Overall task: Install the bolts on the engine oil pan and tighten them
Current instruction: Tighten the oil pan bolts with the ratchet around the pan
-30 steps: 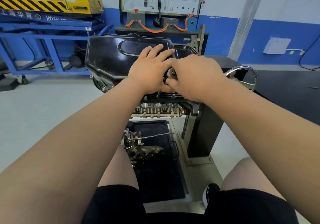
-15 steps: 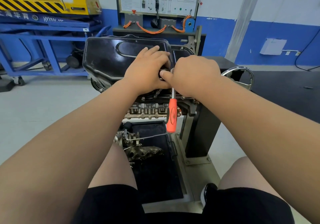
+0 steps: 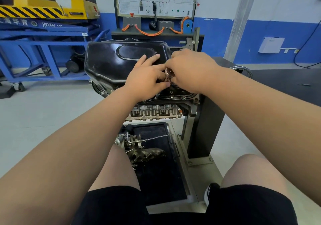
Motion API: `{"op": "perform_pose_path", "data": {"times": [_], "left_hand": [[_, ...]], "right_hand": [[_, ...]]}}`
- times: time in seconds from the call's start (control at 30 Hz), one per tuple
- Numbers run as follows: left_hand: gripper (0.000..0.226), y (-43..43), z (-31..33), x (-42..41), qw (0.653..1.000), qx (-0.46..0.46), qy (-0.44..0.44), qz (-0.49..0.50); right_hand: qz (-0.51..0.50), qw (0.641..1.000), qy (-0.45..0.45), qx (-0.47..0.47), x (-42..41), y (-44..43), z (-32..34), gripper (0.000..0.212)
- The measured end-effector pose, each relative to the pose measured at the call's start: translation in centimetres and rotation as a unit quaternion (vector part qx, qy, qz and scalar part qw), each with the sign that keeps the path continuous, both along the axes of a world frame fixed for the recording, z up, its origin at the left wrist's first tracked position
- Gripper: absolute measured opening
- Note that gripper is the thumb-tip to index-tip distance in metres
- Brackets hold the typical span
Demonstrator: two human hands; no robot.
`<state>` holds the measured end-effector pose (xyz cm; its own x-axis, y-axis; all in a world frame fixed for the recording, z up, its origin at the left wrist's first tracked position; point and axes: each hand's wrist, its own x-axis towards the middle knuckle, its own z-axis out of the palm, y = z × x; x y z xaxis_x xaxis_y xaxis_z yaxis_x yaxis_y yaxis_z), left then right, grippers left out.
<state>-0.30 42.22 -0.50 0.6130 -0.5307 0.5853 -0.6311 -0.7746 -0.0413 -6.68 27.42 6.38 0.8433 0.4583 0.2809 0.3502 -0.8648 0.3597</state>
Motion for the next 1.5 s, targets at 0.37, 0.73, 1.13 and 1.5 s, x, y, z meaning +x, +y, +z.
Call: {"op": "perform_pose_path", "data": {"times": [0.37,0.73,1.13,1.5], "left_hand": [[0.057,-0.1,-0.5,-0.3,0.996,0.078,-0.023,0.026],[0.068,-0.2,-0.5,-0.6,0.989,0.140,-0.031,0.046],[0.052,-0.4,-0.8,-1.0,0.990,0.114,-0.043,0.065],[0.039,-0.3,-0.4,-0.7,0.998,0.063,-0.014,0.028]], "right_hand": [[-0.085,0.994,0.019,0.069,-0.5,0.3,-0.7,0.046],[-0.078,0.995,-0.017,0.059,-1.2,0.6,-1.8,0.041],[-0.012,0.997,-0.065,-0.046,-1.3,1.4,-1.4,0.027],[-0.050,0.997,-0.025,0.061,-0.2,-0.4,-1.5,0.026]]}}
